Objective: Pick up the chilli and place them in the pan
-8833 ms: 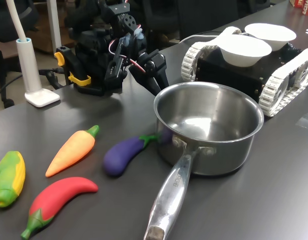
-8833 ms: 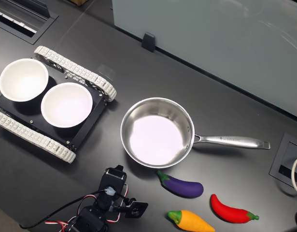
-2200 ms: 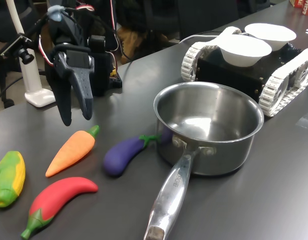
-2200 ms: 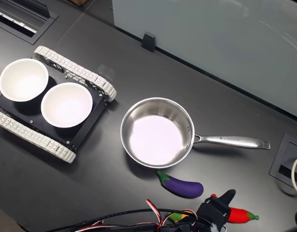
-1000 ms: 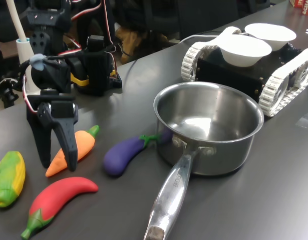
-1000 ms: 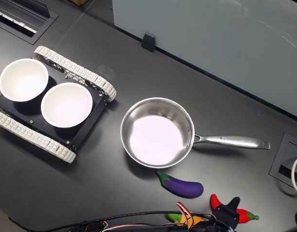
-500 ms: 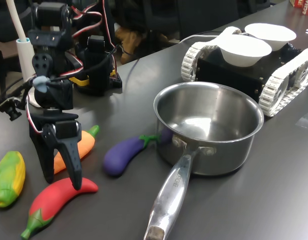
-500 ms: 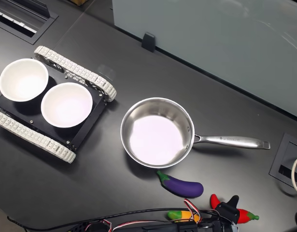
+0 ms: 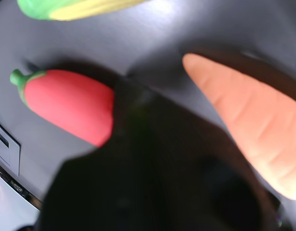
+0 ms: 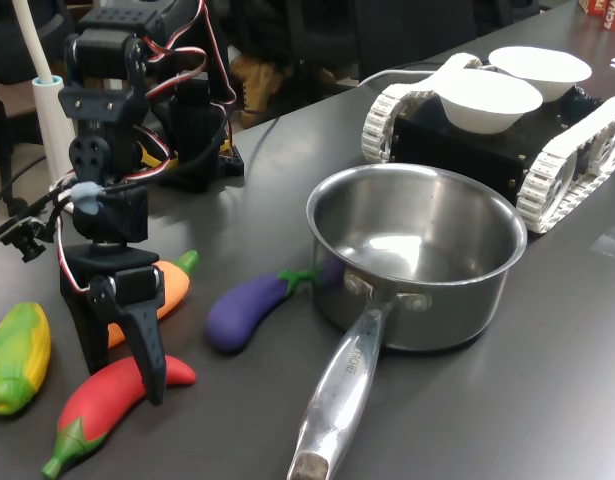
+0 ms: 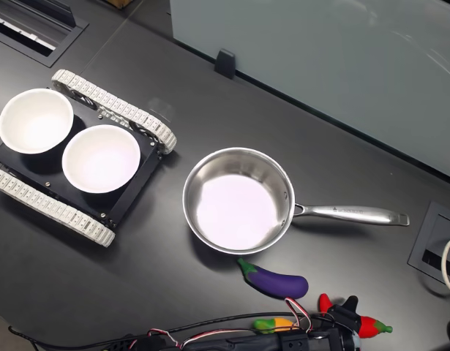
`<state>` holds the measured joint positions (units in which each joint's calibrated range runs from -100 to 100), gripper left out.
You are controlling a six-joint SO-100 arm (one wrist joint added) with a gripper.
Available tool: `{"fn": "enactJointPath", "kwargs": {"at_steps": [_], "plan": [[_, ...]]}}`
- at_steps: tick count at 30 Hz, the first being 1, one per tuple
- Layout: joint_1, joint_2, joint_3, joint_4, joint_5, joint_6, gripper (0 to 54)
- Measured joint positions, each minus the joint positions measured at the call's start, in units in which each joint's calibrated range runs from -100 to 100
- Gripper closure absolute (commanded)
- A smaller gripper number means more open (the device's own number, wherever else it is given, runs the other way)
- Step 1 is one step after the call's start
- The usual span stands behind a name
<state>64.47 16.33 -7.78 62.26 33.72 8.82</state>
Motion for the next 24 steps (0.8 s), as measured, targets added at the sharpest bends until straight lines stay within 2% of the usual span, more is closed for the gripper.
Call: {"fn": "enactJointPath", "kwargs": {"at_steps": [10, 19, 24], "plan": [[0.0, 4.5, -5.3, 0.0, 0.6, 1.7, 27.3], [-0.6, 5.1, -6.2, 0.7, 1.4, 3.2, 31.1], [-0.7, 5.1, -6.2, 0.8, 1.8, 3.3, 38.8]]}}
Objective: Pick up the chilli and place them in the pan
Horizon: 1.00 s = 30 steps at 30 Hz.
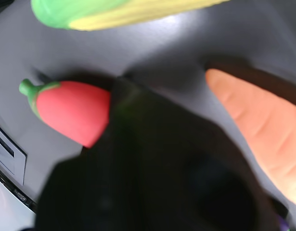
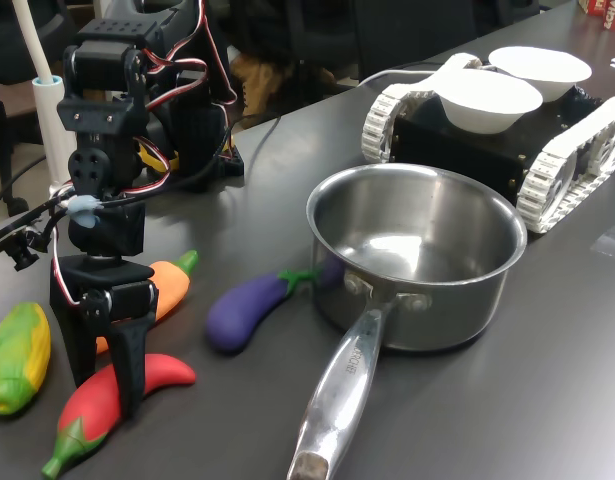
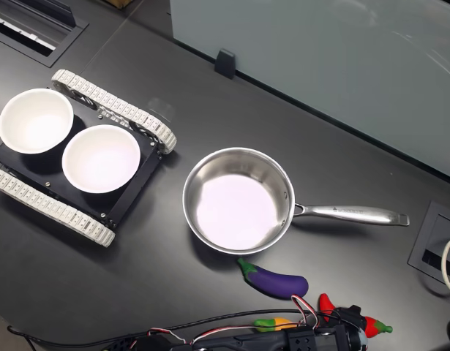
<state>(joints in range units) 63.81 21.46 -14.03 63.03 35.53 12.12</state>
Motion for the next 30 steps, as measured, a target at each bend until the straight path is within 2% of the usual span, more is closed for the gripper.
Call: {"fn": "enactJointPath", "kwargs": {"at_steps": [3, 12, 18, 30], "plan": [[-0.8, 0.0, -0.1, 0.0, -0.3, 0.1, 43.9], [-0.9, -0.1, -0.3, 0.0, -0.1, -0.1, 53.3], [-0.9, -0.2, -0.4, 0.0, -0.2, -0.1, 53.3], [-0.9, -1.0, -0.7, 1.2, -4.2, -0.2, 53.3]]}}
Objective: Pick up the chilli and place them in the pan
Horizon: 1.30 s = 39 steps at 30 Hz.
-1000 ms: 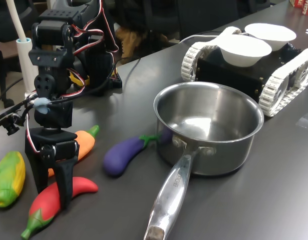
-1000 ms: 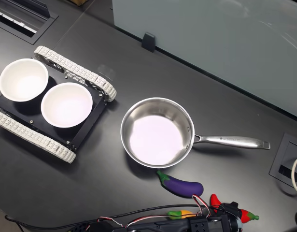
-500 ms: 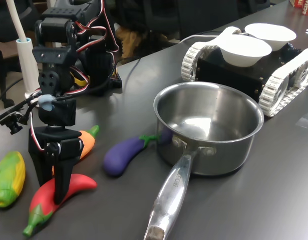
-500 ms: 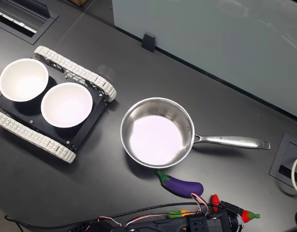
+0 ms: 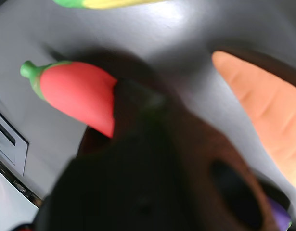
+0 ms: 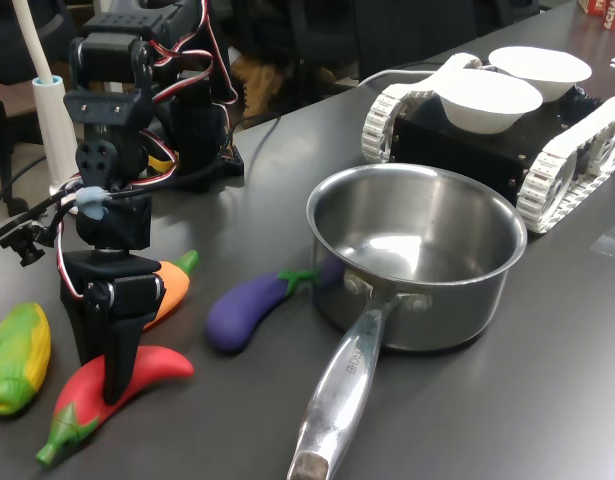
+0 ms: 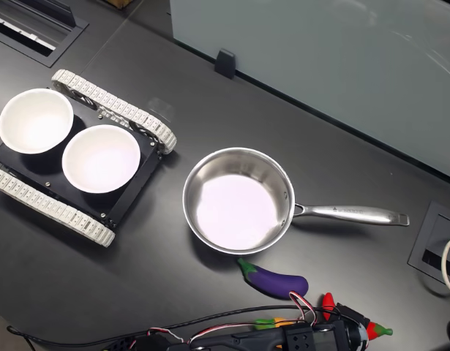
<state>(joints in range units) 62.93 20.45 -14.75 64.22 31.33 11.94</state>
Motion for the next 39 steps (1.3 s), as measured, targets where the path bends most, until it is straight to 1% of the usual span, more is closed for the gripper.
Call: {"fn": "enactJointPath", "kwargs": {"at_steps": [3, 9, 12, 28, 39], "plan": [[0.2, 0.0, -1.4, 1.7, -1.0, -1.0, 53.3], [2.3, 0.1, -4.5, 7.0, -3.9, -3.6, 53.4], [3.2, 0.1, -5.5, 8.1, -5.3, -4.8, 53.4], [7.0, -8.2, -5.8, 8.7, -9.0, -9.3, 53.4], [8.6, -17.3, -5.8, 8.8, -11.4, -12.7, 53.4]]}}
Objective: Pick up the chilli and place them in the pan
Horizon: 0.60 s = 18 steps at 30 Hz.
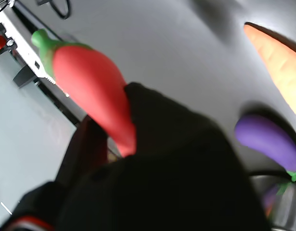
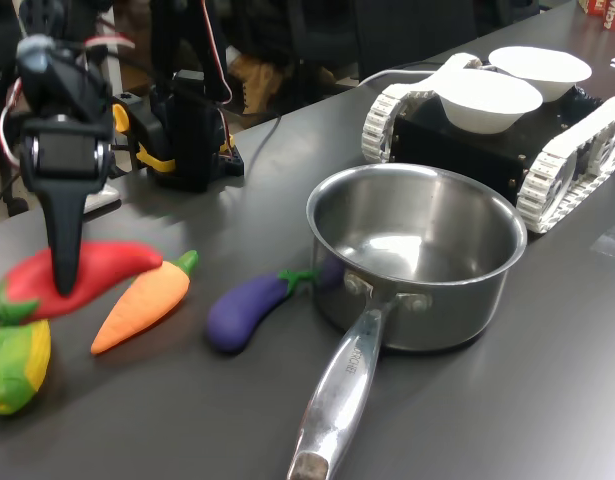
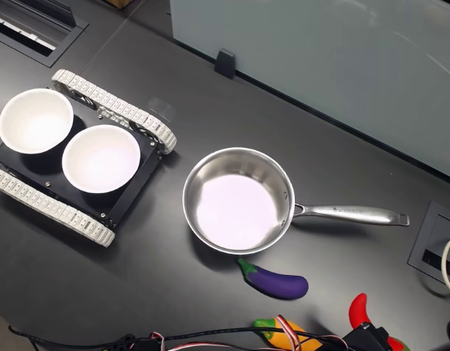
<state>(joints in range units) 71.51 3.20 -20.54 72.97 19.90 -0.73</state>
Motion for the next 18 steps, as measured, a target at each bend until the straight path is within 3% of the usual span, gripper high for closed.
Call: {"fn": "enactJointPath", "kwargs": {"at_steps": [18], "plan": [[-3.6, -13.8, 4.7, -0.1, -5.5, -1.7, 53.4]]}}
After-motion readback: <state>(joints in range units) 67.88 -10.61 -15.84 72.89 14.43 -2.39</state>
